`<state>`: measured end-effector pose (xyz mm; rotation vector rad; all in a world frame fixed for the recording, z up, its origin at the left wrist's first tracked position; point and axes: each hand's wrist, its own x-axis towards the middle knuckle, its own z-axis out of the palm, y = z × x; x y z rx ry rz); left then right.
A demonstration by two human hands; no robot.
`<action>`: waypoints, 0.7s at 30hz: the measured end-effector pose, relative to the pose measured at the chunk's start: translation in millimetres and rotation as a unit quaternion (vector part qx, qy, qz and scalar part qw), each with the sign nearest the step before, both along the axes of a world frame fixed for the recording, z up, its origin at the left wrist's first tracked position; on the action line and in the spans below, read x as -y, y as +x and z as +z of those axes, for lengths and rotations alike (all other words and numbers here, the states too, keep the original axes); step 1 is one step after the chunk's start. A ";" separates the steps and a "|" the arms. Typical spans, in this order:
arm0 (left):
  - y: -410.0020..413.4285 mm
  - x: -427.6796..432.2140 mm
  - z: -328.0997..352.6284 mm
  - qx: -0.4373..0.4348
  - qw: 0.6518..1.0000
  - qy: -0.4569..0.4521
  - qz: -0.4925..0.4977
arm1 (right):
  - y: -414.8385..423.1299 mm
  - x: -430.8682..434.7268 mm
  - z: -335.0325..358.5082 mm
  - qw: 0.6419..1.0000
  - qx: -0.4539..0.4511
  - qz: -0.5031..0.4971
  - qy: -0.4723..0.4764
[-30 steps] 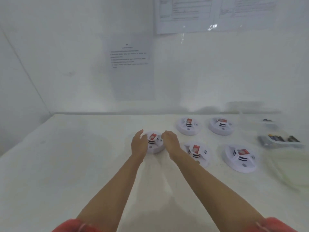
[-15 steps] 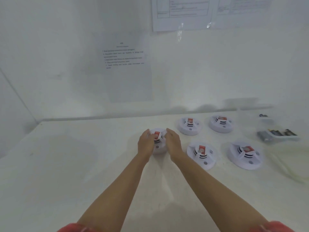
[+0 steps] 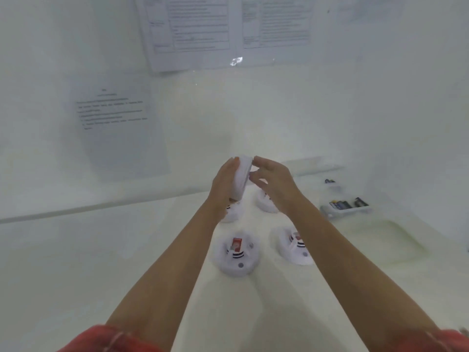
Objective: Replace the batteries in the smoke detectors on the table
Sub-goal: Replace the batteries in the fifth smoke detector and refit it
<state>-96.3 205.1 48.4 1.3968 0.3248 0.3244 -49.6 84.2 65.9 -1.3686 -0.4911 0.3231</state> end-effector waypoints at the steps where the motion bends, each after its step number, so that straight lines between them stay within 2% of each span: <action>1: 9.0 14.3 2.9 0.000 1.000 -0.025 -0.019 | 11.7 15.7 0.2 0.998 0.047 0.008 -0.043; 3: 32.0 43.2 5.1 0.010 0.995 -0.075 -0.061 | 35.1 47.1 1.0 0.988 0.107 0.002 -0.109; 8: 86.2 114.0 6.2 0.019 0.985 -0.146 -0.091 | 86.2 114.6 5.9 0.962 0.212 -0.017 -0.170; 15: 127.5 173.2 0.9 0.038 0.978 -0.181 -0.095 | 139.9 165.6 3.5 0.943 0.248 -0.012 -0.222; 21: 145.6 185.5 -6.8 0.036 0.963 -0.255 -0.075 | 153.2 174.6 0.8 0.930 0.277 -0.002 -0.242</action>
